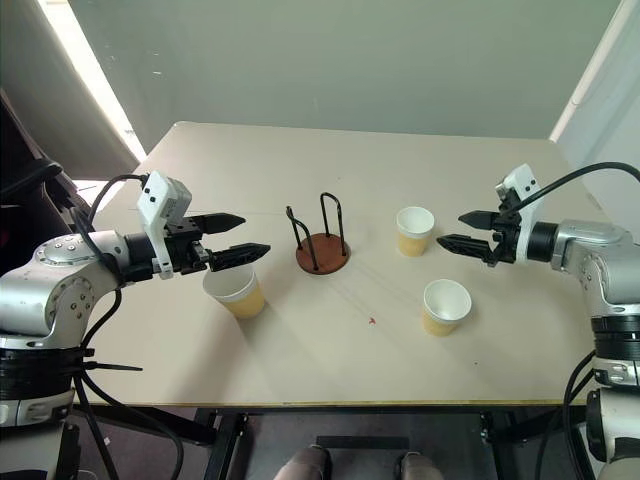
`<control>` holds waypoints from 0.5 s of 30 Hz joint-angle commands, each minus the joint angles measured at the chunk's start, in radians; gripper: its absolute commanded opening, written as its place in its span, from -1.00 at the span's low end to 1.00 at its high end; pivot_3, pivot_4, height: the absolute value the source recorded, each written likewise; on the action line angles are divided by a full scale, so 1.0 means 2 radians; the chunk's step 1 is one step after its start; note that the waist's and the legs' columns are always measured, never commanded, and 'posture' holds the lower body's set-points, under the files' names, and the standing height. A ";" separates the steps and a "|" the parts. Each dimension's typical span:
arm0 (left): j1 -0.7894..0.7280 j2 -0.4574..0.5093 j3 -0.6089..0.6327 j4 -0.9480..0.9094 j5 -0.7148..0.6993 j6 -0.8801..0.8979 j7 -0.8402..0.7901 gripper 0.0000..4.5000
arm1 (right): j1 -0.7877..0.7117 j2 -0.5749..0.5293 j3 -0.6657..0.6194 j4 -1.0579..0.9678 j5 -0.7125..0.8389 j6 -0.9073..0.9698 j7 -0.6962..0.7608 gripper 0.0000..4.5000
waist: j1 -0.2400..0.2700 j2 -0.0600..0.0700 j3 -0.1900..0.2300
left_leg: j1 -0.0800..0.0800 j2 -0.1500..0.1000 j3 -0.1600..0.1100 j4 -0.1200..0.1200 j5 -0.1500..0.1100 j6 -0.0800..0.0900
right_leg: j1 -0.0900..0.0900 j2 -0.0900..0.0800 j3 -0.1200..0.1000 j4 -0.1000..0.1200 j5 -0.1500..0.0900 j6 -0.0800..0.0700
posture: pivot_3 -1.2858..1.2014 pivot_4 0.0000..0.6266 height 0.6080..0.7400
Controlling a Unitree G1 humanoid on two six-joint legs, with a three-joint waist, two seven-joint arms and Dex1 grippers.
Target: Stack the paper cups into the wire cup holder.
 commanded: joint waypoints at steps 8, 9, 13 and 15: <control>-0.008 0.005 0.011 -0.012 -0.002 -0.001 0.002 1.00 | -0.001 -0.013 -0.018 -0.018 0.003 -0.003 0.001 0.83 | 0.000 0.000 0.000 | 0.000 0.000 0.000 0.000 0.000 0.000 | 0.000 0.000 0.000 0.000 0.000 0.000 | 0.03 -0.52 1.00; -0.009 0.002 0.011 -0.014 -0.005 0.001 0.004 1.00 | -0.002 -0.014 -0.017 -0.017 0.003 -0.002 0.002 0.83 | 0.000 0.000 0.000 | 0.000 0.000 0.000 0.000 0.000 0.000 | 0.000 0.000 0.000 0.000 0.000 0.000 | 0.03 -0.52 1.00; -0.007 -0.008 0.016 -0.026 -0.019 0.012 0.011 1.00 | -0.002 -0.025 -0.008 -0.028 0.009 0.009 0.022 0.83 | 0.000 0.000 0.000 | 0.000 0.000 0.000 0.000 0.000 0.000 | 0.000 0.000 0.000 0.000 0.000 0.000 | 0.03 -0.52 1.00; -0.007 -0.010 0.016 -0.027 -0.025 0.016 0.008 1.00 | 0.000 -0.028 -0.010 -0.050 0.024 0.025 0.031 0.83 | 0.000 0.000 0.000 | 0.000 0.000 0.001 0.000 0.000 0.000 | 0.000 0.000 0.000 0.000 0.000 0.000 | 0.03 -0.52 1.00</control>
